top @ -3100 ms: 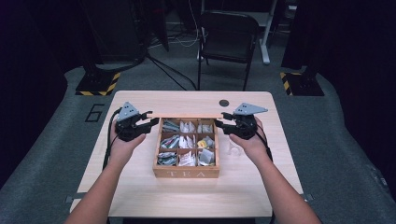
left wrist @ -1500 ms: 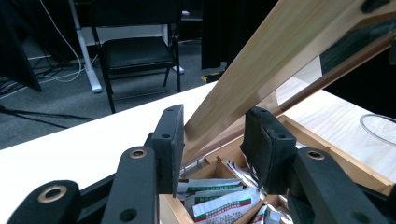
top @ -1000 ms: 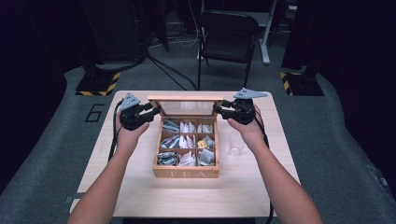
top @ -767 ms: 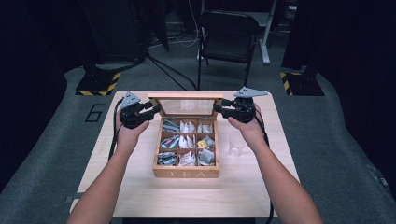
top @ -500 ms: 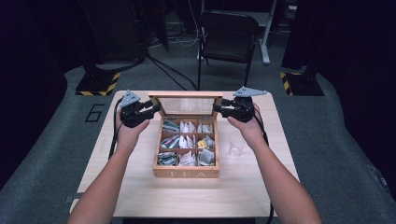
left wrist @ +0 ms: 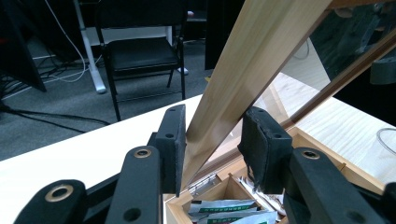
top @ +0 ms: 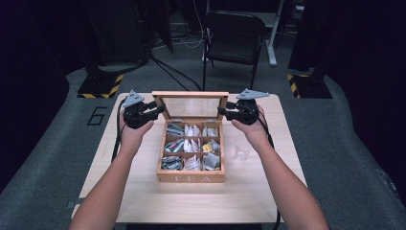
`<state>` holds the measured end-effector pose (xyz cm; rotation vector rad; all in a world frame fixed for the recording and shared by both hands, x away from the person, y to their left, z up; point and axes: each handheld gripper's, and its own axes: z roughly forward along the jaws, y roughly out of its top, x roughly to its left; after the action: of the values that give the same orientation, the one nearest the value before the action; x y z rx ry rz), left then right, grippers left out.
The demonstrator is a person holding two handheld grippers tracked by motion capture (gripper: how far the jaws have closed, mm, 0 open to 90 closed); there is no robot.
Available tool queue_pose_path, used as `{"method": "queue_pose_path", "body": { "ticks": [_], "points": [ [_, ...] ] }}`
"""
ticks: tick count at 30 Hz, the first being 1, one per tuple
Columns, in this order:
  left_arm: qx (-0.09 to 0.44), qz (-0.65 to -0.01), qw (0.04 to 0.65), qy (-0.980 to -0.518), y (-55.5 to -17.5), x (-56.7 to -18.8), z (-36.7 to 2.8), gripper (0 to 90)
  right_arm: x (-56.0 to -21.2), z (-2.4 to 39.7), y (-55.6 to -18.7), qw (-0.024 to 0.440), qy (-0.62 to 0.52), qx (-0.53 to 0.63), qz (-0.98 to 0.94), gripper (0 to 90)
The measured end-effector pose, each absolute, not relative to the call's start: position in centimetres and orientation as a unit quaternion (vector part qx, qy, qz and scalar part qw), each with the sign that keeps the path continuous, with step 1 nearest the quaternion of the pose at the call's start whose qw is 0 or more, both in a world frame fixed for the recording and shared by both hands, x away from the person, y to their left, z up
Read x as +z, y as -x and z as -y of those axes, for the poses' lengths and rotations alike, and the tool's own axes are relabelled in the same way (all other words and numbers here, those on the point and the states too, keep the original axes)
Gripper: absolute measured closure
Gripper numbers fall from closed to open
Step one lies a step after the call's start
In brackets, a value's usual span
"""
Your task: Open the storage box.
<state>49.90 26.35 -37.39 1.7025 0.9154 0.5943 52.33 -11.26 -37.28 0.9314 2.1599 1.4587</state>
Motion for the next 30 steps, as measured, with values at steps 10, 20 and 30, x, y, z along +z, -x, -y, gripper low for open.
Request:
{"method": "queue_pose_path", "body": {
  "ticks": [10, 20, 30],
  "points": [
    [0.251, -0.382, 0.535, -0.711, -50.3, -37.4, -26.4, 61.1, -38.0, 11.1, -53.1, 0.19, -0.331, 0.508, -0.773, 55.9],
    [0.25, -0.381, 0.539, -0.708, -50.5, -37.5, -26.5, 61.1, -38.2, 11.3, -53.6, 0.176, -0.343, 0.517, -0.764, 58.5],
    [0.245, -0.383, 0.533, -0.714, -50.9, -37.2, -26.5, 61.1, -38.3, 11.2, -53.9, 0.186, -0.336, 0.518, -0.765, 60.7]
  ]
}}
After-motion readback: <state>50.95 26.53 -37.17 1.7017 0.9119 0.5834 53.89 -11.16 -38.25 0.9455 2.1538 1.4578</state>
